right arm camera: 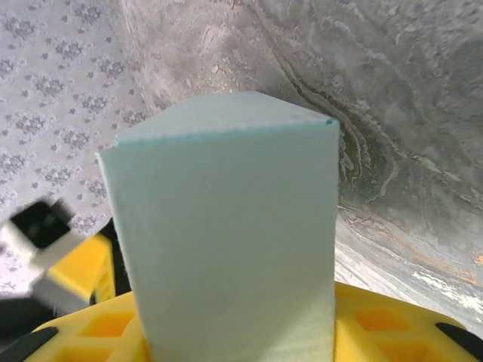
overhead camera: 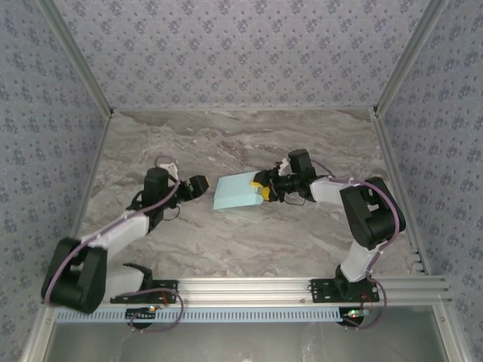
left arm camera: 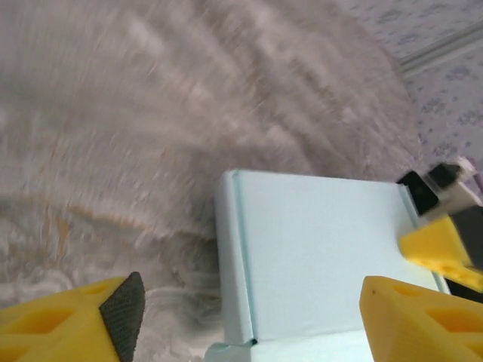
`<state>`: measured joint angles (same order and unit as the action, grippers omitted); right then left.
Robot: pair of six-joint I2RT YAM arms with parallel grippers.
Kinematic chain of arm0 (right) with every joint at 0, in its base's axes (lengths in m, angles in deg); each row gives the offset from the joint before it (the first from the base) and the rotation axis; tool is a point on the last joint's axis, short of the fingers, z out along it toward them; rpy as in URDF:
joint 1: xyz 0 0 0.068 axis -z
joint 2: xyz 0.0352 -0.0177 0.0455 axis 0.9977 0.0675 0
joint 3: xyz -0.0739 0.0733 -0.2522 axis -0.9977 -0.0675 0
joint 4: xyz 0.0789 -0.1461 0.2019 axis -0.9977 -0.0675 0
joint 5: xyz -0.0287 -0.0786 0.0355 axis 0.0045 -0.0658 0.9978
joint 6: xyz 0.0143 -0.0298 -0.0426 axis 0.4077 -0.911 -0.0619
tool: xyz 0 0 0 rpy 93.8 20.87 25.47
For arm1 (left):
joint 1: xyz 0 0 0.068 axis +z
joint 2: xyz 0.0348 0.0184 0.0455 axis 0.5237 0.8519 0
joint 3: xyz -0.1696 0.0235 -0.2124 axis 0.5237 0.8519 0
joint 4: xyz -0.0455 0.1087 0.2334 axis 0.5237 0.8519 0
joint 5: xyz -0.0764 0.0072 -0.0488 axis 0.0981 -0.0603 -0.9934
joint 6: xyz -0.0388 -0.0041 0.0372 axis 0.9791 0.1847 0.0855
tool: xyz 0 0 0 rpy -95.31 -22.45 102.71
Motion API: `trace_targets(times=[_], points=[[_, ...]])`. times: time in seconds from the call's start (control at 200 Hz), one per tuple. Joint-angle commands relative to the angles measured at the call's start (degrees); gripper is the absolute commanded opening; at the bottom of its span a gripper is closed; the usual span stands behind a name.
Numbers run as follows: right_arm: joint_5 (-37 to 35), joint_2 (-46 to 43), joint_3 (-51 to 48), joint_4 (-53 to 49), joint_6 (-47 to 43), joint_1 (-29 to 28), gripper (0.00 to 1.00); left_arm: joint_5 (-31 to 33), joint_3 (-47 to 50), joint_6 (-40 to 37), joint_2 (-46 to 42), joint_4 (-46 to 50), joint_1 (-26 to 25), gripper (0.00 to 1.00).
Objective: Fold the paper box
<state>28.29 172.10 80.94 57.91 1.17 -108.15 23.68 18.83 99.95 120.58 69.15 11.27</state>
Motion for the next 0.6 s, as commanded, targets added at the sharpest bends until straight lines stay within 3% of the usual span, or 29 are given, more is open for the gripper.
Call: trace_targets(times=[0.0, 0.06, 0.13, 0.235, 0.295, 0.44, 0.595], points=[[1.6, -2.8, 1.2, -5.3, 4.9, 1.2, 0.47, 15.6, 6.8, -22.7, -7.5, -16.6, -8.7, 0.86], [2.3, -3.4, 1.7, -8.1, 5.8, 1.4, 0.46, 13.1, 9.0, -36.9, -8.6, -22.9, -13.9, 0.89], [2.8, -3.7, 2.4, -12.7, 5.4, 1.6, 0.48, 8.6, 5.4, -43.7, -8.3, -15.5, -16.3, 0.99], [4.8, -3.0, 1.7, -14.7, 7.4, 2.5, 0.5, 16.2, 5.7, -61.9, -8.7, -13.1, -28.0, 0.99], [5.1, -3.1, 0.2, -14.2, 8.7, 3.2, 0.49, 17.1, 5.0, -64.7, -8.1, -11.4, -29.2, 0.99], [6.3, -2.9, -0.2, -16.5, 7.8, 4.7, 0.47, 16.2, -0.9, -74.9, -2.7, 2.4, -31.0, 0.99], [5.3, -3.6, 0.5, -19.1, 6.0, 4.9, 0.46, 28.0, -1.5, -80.2, 7.1, -7.4, -30.9, 0.99]])
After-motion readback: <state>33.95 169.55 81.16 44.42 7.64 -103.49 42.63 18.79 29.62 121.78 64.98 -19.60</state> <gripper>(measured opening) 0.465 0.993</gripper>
